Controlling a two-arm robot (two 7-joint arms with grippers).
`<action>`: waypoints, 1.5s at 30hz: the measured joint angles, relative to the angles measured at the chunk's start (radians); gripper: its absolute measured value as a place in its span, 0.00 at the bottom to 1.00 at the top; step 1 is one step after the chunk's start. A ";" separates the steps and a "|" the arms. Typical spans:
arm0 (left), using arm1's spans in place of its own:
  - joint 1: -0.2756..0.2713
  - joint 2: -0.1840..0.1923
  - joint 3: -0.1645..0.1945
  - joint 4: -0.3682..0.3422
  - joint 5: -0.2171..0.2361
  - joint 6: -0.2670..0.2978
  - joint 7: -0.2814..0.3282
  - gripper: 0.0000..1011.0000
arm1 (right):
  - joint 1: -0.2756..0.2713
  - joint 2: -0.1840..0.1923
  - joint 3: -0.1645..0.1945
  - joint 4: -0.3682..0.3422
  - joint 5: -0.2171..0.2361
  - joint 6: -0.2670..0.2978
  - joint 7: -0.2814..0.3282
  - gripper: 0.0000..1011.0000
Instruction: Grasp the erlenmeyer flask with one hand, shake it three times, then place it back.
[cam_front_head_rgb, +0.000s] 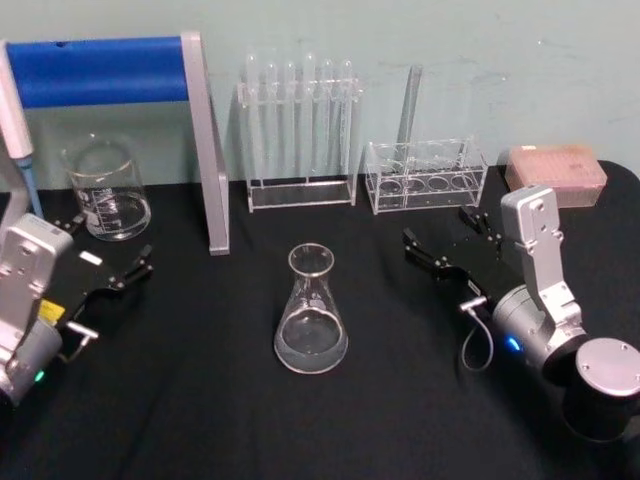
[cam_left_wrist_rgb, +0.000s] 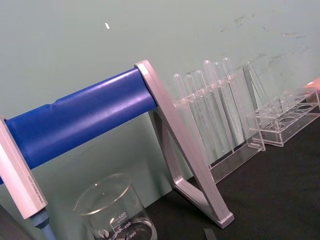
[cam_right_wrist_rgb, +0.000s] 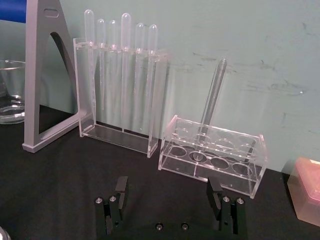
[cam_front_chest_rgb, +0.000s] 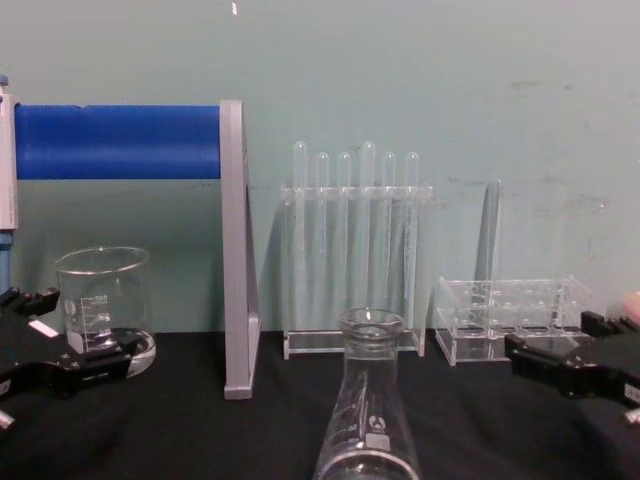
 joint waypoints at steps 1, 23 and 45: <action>0.000 0.000 0.000 0.000 0.000 0.000 0.000 0.99 | 0.000 -0.001 0.001 0.000 -0.002 0.000 0.001 0.99; 0.000 0.000 0.000 0.000 0.000 0.000 0.000 0.99 | -0.002 0.001 0.000 -0.001 -0.002 0.003 0.003 0.99; 0.000 0.000 0.000 0.000 0.000 0.000 0.000 0.99 | -0.002 0.001 0.000 -0.002 0.000 0.003 0.003 0.99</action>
